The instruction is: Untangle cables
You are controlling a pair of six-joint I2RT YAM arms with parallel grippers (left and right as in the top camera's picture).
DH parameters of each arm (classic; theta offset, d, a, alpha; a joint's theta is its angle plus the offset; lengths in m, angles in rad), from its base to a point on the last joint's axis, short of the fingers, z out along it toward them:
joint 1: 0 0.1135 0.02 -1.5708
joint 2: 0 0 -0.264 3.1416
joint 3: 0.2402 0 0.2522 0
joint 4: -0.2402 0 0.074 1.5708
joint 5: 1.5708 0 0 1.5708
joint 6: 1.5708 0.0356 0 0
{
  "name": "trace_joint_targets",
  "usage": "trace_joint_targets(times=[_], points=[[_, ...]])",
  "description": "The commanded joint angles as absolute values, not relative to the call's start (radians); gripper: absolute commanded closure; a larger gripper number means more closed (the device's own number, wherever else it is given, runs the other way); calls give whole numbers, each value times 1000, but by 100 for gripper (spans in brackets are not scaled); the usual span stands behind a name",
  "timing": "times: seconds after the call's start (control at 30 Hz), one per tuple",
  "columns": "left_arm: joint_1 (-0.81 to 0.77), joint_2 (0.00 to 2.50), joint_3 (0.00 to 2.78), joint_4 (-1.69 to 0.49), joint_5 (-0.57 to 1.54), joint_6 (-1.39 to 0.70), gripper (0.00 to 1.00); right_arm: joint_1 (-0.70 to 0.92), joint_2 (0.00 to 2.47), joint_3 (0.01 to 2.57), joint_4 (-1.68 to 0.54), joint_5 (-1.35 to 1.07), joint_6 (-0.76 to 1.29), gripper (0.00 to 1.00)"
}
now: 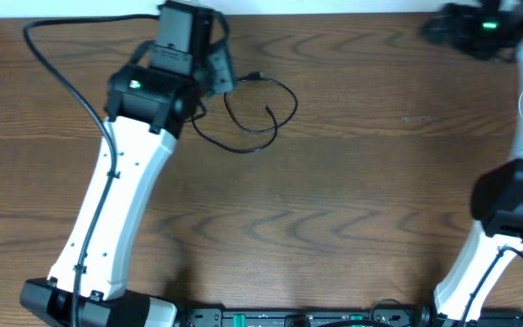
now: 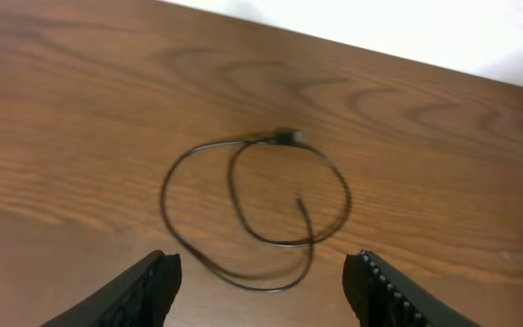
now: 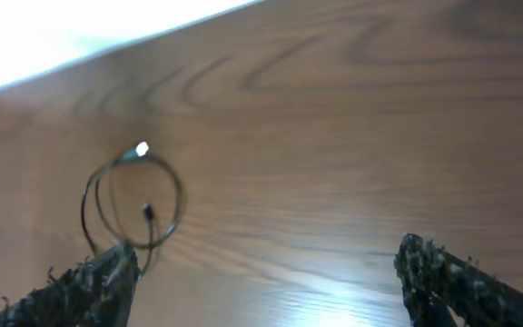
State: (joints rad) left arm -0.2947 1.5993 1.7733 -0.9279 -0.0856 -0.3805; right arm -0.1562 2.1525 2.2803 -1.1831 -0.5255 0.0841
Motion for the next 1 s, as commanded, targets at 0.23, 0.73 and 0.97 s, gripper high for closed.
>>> trace_joint_targets(times=[0.23,0.73,0.97], points=[[-171,1602,1776,-989,-63,-413,37,175,2202,2185,-1135,-368,225,24],[-171,1602,1776,-992,-63,-444,37,456,2208,1868,-854,-214,472,50],[-171,1602,1776,-994,-62,-451,37,537,2209,1770,-790,-31,556,57]])
